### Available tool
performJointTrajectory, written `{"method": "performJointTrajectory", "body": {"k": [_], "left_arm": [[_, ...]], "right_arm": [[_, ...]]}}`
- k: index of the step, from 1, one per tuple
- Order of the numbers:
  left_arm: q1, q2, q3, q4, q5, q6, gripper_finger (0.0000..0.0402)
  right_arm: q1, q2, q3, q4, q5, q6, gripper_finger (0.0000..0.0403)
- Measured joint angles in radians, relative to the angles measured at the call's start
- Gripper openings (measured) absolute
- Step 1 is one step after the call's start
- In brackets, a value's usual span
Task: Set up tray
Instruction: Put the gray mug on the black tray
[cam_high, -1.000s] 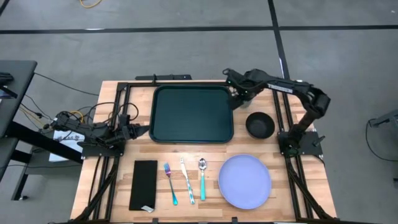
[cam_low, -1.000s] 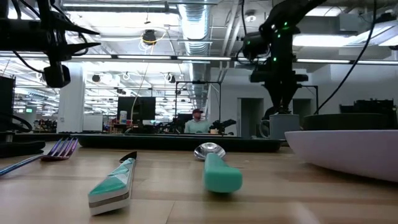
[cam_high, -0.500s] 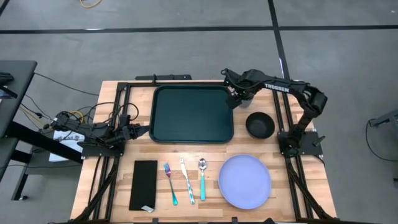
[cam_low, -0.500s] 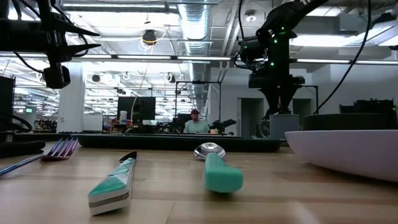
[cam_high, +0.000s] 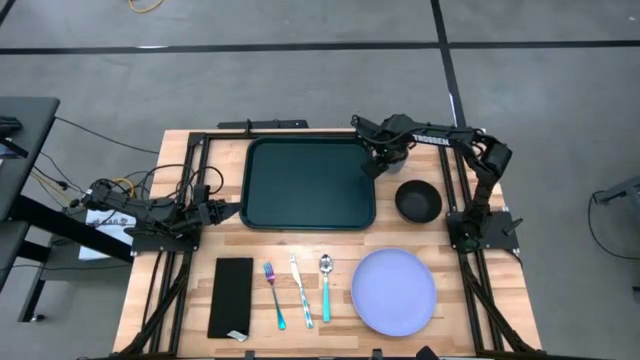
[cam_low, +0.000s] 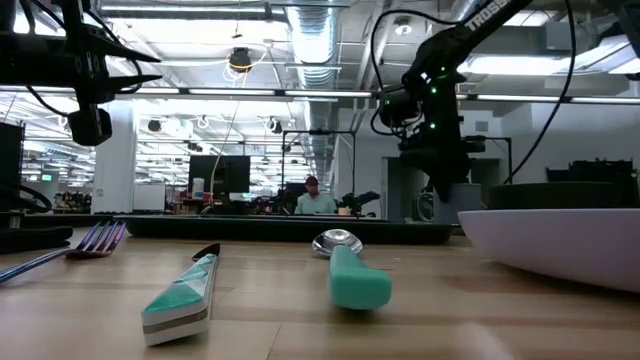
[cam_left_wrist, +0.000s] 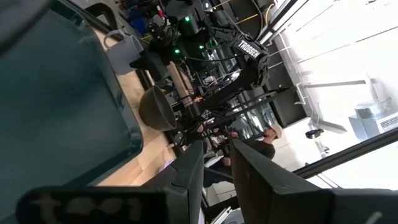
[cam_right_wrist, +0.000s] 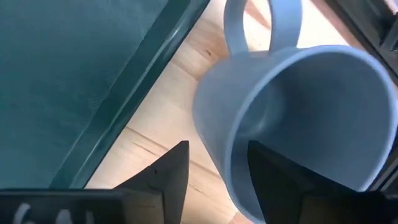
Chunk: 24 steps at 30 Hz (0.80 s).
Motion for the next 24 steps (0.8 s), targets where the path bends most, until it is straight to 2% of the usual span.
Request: {"method": "performJointTrajectory", "body": {"k": [4, 11, 17, 24], "left_arm": [[0.0, 0.0, 0.0, 0.0, -0.002, 0.001, 0.0069], [0.0, 0.0, 0.0, -0.029, -0.004, -0.015, 0.0069], [0.0, 0.0, 0.0, -0.041, -0.004, -0.034, 0.0069], [0.0, 0.0, 0.0, -0.041, -0.004, -0.034, 0.0069]], "right_arm": [[0.009, -0.007, 0.0, 0.012, 0.03, 0.0, 0.0115], [0.006, -0.014, 0.021, -0.004, 0.031, -0.002, 0.0014], [0.007, -0.013, 0.11, -0.055, 0.031, -0.003, 0.0013], [0.042, -0.01, 0.335, -0.076, -0.03, -0.001, 0.0007]]}}
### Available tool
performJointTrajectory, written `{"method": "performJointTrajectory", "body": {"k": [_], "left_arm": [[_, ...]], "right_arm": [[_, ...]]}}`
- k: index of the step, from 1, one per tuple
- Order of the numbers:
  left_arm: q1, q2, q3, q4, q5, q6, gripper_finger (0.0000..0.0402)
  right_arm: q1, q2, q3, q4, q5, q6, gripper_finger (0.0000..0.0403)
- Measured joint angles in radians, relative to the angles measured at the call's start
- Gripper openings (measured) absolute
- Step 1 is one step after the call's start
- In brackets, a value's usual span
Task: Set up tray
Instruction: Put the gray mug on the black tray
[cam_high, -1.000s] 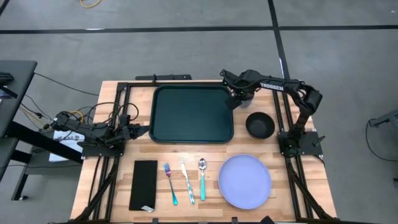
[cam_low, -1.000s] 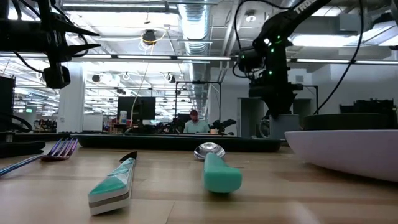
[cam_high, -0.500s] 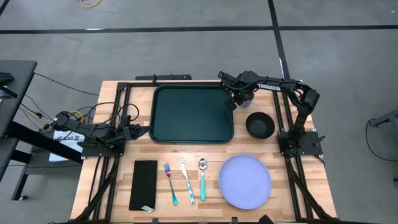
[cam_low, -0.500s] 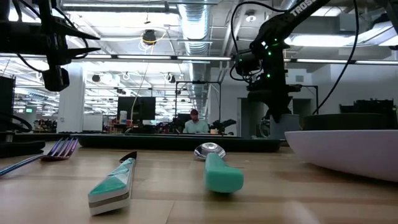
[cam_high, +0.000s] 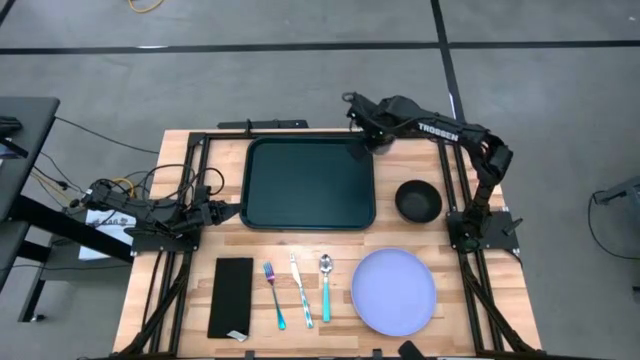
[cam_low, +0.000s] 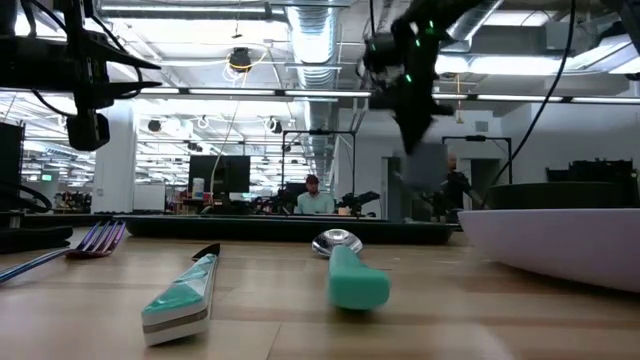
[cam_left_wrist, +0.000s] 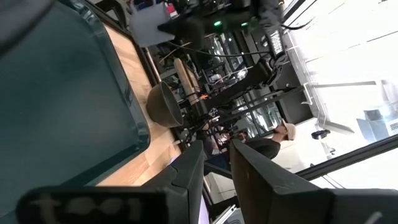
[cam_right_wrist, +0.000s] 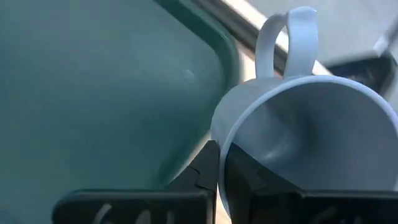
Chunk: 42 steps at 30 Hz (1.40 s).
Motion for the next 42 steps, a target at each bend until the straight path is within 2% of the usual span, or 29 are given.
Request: {"method": "performJointTrajectory", "body": {"k": [8, 17, 42], "left_arm": [[0.0, 0.0, 0.0, 0.0, 0.001, 0.023, 0.0069], [0.0, 0.0, 0.0, 0.0, 0.003, 0.026, 0.0069], [0.0, 0.0, 0.0, 0.0, 0.005, 0.03, 0.0069]], "right_arm": [[0.034, 0.127, 0.187, 0.0, -0.032, 0.001, 0.0004], [0.029, 0.281, 0.246, -0.003, -0.078, 0.017, 0.0007], [-0.027, 0.301, 0.229, 0.087, -0.105, 0.081, 0.0005]]}}
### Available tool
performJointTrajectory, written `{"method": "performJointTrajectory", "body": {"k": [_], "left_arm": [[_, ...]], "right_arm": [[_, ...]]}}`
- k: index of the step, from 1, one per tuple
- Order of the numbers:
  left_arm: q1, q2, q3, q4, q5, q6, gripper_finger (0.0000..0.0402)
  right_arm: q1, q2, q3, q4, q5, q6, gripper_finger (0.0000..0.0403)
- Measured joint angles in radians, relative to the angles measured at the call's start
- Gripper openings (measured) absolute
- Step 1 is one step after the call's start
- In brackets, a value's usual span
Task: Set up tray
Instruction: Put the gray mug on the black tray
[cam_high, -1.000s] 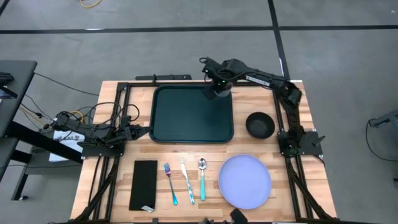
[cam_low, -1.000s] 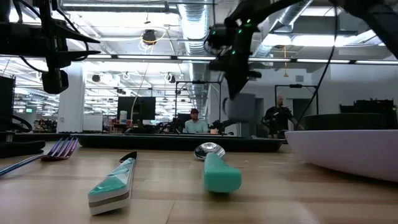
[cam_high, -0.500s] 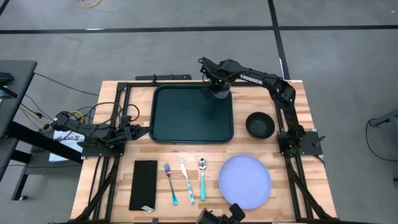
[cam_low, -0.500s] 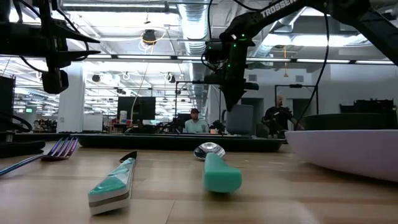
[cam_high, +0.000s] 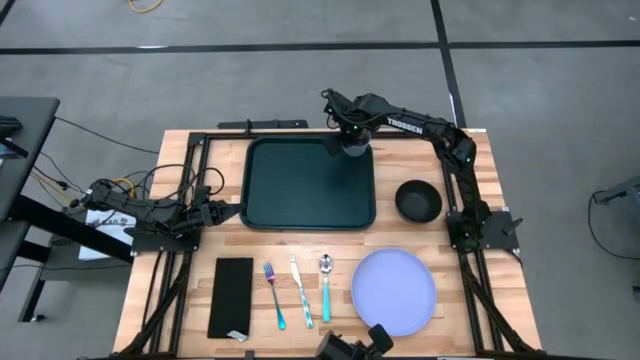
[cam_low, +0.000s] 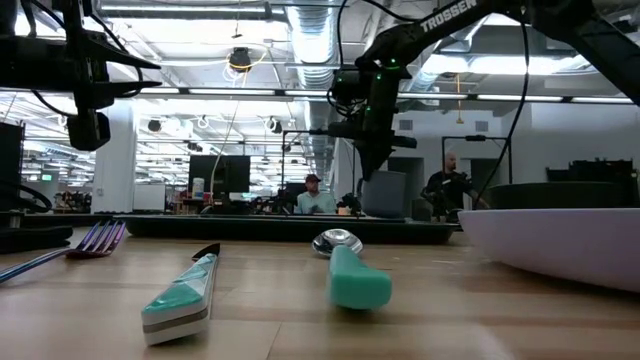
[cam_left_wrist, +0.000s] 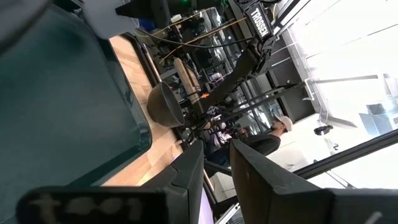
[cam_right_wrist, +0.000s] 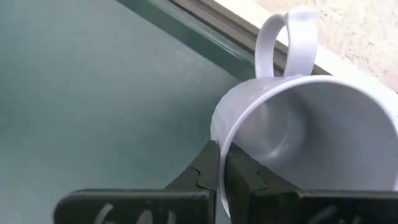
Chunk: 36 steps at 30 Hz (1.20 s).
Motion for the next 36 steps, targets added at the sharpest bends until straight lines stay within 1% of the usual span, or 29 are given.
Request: {"method": "performJointTrajectory", "body": {"k": [3, 8, 15, 21, 28, 36], "left_arm": [[0.0, 0.0, 0.0, 0.0, 0.0, 0.0, 0.0069], [0.0, 0.0, 0.0, 0.0, 0.0, 0.0, 0.0069], [0.0, 0.0, 0.0, 0.0, 0.0, -0.005, 0.0069], [0.0, 0.0, 0.0, 0.0, 0.002, -0.007, 0.0069], [0.0, 0.0, 0.0, 0.0, 0.003, -0.008, 0.0069], [0.0, 0.0, 0.0, 0.0, 0.005, -0.01, 0.0069]], "right_arm": [[0.0, 0.004, 0.0, -0.006, 0.0, 0.0, 0.0005], [0.011, 0.06, -0.001, -0.039, -0.012, -0.011, 0.0005], [0.025, 0.063, 0.002, 0.03, 0.027, -0.019, 0.0007], [0.009, 0.06, 0.002, -0.008, 0.025, -0.018, 0.0008], [0.012, 0.06, 0.002, -0.014, 0.027, -0.035, 0.0032], [0.019, 0.059, 0.002, -0.017, 0.028, -0.054, 0.0076]]}}
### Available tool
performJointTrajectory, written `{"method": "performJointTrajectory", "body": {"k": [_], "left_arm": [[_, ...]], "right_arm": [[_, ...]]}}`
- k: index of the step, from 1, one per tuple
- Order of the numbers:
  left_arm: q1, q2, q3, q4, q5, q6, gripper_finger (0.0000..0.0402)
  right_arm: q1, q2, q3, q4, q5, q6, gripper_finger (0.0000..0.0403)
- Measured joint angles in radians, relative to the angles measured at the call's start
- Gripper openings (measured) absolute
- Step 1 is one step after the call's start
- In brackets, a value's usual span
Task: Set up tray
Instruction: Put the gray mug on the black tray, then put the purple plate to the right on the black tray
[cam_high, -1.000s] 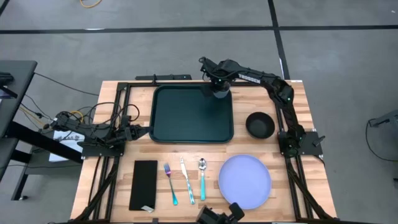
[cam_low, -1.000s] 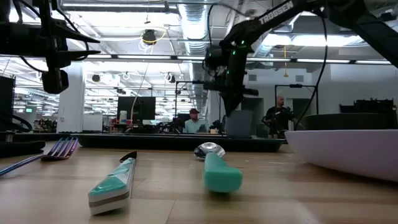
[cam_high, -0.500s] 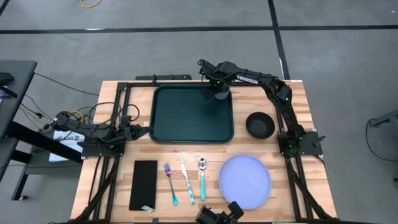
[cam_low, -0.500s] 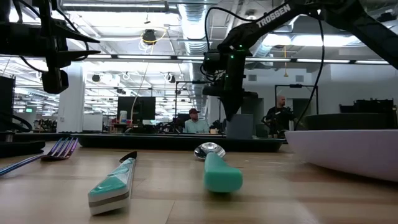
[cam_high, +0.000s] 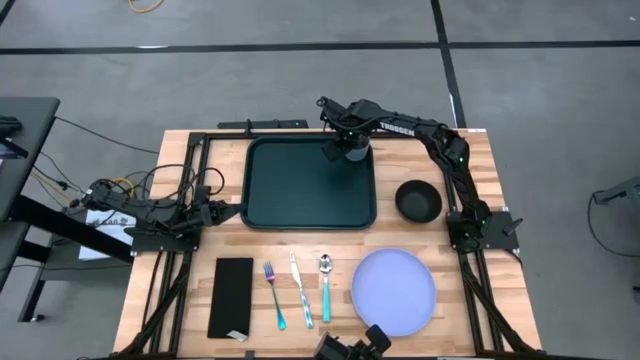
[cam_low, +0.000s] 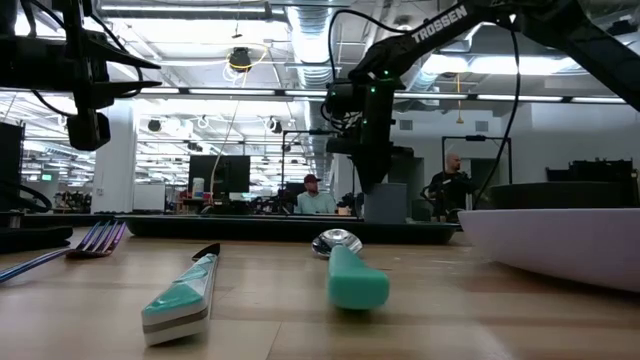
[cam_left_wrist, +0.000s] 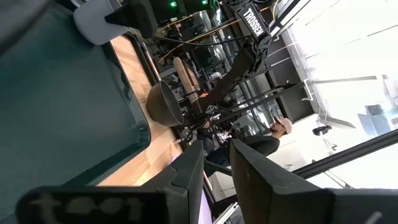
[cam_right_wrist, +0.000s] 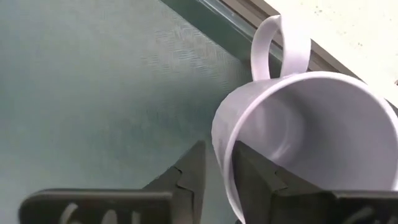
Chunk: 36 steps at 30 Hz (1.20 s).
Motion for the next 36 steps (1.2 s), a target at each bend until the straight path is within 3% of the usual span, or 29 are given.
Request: {"method": "performJointTrajectory", "body": {"k": [9, 14, 19, 27, 29, 32, 36], "left_arm": [[0.0, 0.0, 0.0, 0.0, 0.0, 0.016, 0.0069], [0.0, 0.0, 0.0, 0.0, 0.007, 0.019, 0.0069], [0.0, 0.0, 0.0, -0.001, 0.05, 0.031, 0.0069], [0.0, 0.0, 0.0, -0.002, 0.075, 0.05, 0.0069], [0.0, 0.0, 0.0, -0.002, 0.075, 0.07, 0.0069], [0.0, 0.0, 0.0, -0.003, 0.083, 0.109, 0.0069], [0.0, 0.0, 0.0, -0.003, 0.106, 0.141, 0.0069]], "right_arm": [[0.009, -0.001, 0.157, -0.104, 0.079, -0.063, 0.011], [0.038, -0.002, 0.346, -0.318, 0.054, -0.07, 0.0113], [0.145, -0.056, 0.472, -0.502, 0.044, -0.033, 0.0113], [0.391, -0.228, 0.458, -0.5, 0.038, 0.167, 0.0113], [0.448, -0.261, 0.431, -0.499, 0.079, 0.259, 0.0113], [0.534, -0.323, 0.33, -0.501, 0.145, 0.402, 0.0113], [0.623, -0.386, 0.11, -0.5, 0.124, 0.587, 0.0113]]}}
